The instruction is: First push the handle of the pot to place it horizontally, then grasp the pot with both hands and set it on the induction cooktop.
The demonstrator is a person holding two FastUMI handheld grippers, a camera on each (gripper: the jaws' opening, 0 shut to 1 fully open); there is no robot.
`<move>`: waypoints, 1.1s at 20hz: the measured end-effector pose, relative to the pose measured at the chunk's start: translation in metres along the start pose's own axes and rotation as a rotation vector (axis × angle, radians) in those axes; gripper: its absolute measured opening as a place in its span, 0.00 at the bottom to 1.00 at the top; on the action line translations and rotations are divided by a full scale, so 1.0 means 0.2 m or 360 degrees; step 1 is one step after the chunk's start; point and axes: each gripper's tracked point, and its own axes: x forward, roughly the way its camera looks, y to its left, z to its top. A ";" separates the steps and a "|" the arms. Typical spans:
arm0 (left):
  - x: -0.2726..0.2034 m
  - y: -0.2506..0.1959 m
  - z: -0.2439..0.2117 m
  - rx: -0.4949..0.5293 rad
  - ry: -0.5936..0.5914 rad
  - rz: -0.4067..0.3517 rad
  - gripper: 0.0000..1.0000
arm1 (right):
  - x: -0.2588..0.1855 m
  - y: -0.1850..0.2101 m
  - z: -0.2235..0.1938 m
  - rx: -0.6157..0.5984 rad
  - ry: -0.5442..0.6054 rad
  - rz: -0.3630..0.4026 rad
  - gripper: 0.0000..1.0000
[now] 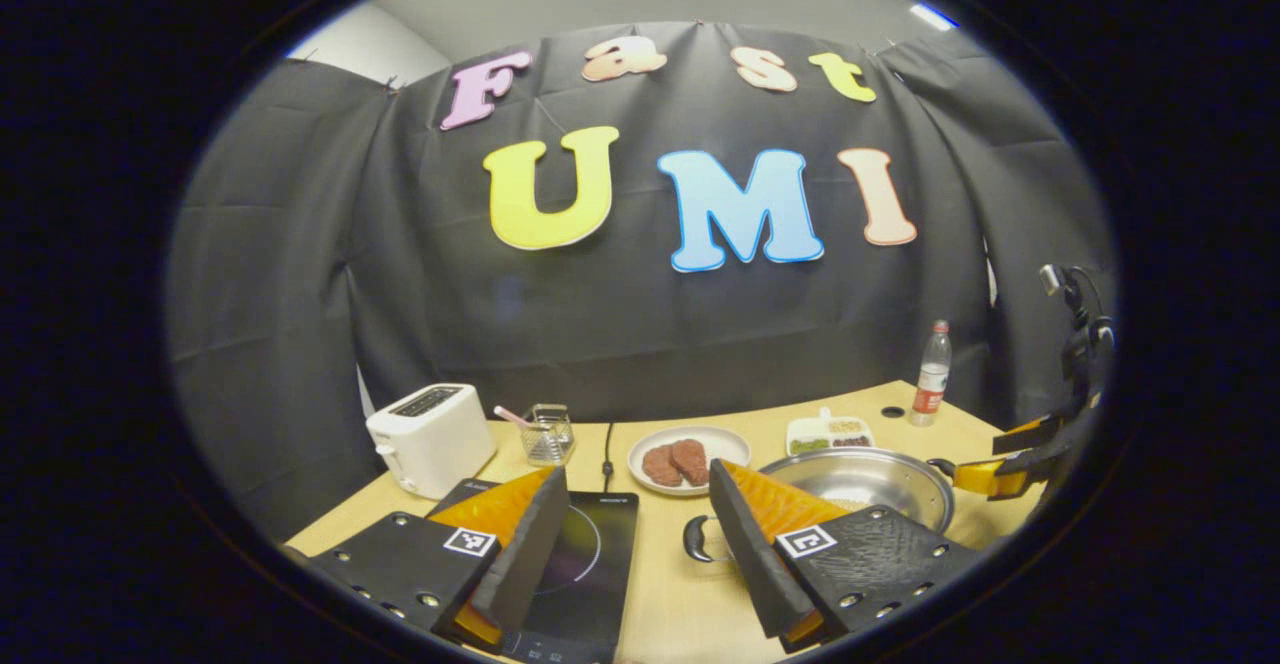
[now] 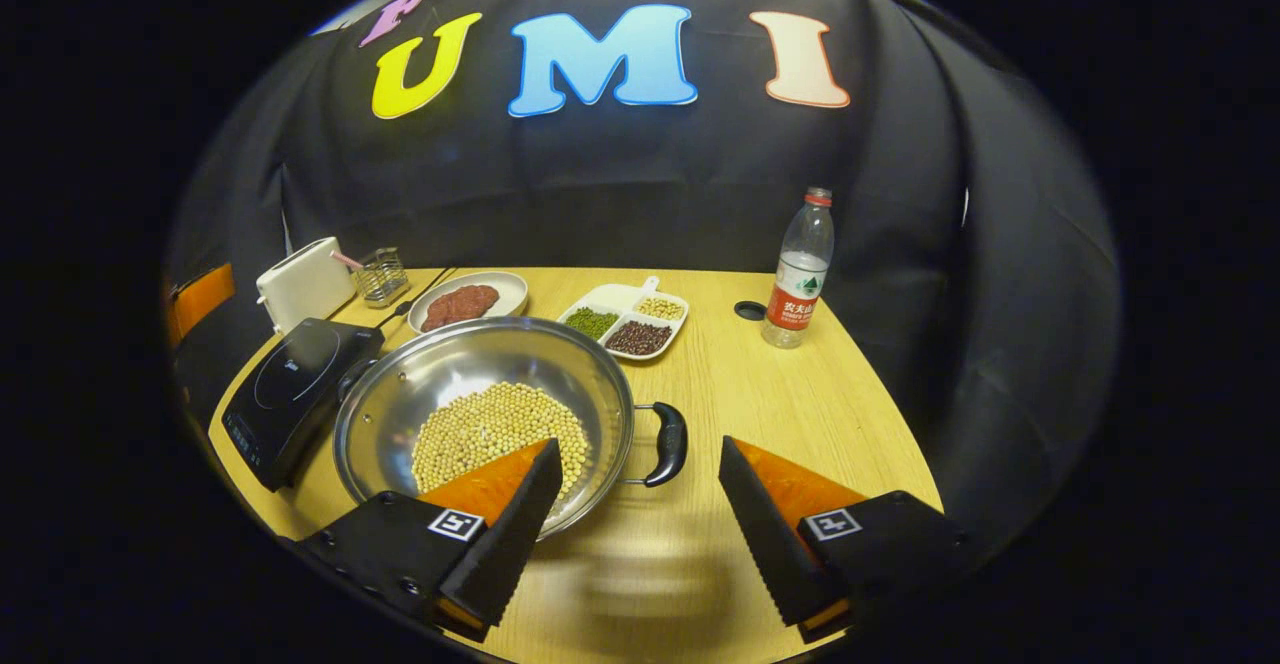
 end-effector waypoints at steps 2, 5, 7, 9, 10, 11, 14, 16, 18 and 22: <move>0.08 -0.05 -0.06 -0.0028 0.0062 -0.0075 0.84 | 0.00 -0.02 0.03 0.0044 -0.0018 -0.0030 0.97; 0.19 -0.12 -0.18 -0.0088 0.0174 -0.0171 0.86 | 0.03 -0.03 0.03 0.0113 0.0001 -0.0035 0.99; 0.26 -0.15 -0.25 -0.0121 0.0235 -0.0210 0.86 | 0.05 -0.04 0.02 0.0121 0.0011 -0.0042 0.99; 0.33 -0.18 -0.32 -0.0155 0.0295 -0.0236 0.86 | 0.07 -0.05 0.02 0.0120 0.0018 -0.0043 0.99; 0.36 -0.20 -0.35 -0.0171 0.0325 -0.0249 0.84 | 0.08 -0.05 0.01 0.0121 0.0027 -0.0039 0.97; 0.38 -0.21 -0.39 -0.0184 0.0359 -0.0260 0.86 | 0.09 -0.05 0.00 0.0120 0.0034 -0.0038 0.97; 0.46 -0.23 -0.48 -0.0192 0.0429 -0.0268 0.84 | 0.14 -0.04 -0.02 0.0123 0.0058 -0.0025 0.99; 0.50 -0.26 -0.54 -0.0186 0.0479 -0.0281 0.86 | 0.18 -0.04 -0.04 0.0127 0.0087 -0.0017 0.99; 0.54 -0.27 -0.61 -0.0179 0.0528 -0.0290 0.86 | 0.22 -0.03 -0.06 0.0130 0.0110 -0.0011 0.99; 0.58 -0.32 -0.74 -0.0165 0.0631 -0.0315 0.84 | 0.29 0.00 -0.10 0.0165 0.0169 0.0014 0.99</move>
